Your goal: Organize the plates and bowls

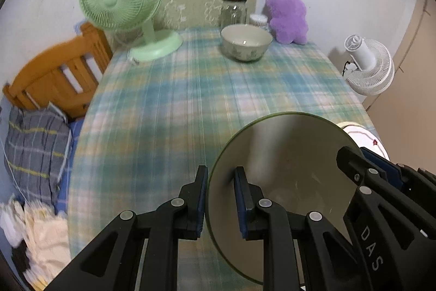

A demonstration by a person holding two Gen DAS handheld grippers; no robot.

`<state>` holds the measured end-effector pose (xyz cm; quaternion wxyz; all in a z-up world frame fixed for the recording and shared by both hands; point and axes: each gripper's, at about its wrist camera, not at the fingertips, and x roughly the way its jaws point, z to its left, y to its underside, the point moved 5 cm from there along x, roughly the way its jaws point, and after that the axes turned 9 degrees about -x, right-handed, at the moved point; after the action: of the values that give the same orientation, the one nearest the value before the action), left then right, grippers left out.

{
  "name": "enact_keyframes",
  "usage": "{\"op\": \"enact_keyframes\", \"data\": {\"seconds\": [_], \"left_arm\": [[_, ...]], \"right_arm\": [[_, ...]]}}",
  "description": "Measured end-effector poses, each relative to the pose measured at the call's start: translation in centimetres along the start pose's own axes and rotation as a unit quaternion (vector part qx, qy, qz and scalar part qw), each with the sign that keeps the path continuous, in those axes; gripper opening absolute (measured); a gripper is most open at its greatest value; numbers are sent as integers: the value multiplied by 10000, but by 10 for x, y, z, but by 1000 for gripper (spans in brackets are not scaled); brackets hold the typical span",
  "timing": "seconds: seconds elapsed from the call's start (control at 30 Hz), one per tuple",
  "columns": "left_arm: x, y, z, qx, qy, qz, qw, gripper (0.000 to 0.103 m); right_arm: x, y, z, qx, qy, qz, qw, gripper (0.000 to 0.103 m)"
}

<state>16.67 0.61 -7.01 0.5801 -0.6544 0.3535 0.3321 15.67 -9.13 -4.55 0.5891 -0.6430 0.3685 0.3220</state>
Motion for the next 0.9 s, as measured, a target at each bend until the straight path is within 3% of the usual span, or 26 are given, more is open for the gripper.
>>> {"op": "enact_keyframes", "data": {"seconds": [0.47,0.9], "left_arm": [[34,28,-1,71,-82,527,9985,17],[52,26,8,-114,-46,699,9975,17]], "right_arm": [[37,29,-1,130,-72,620,9980,19],[55,30,5,94,-51,846,9964,19]]}}
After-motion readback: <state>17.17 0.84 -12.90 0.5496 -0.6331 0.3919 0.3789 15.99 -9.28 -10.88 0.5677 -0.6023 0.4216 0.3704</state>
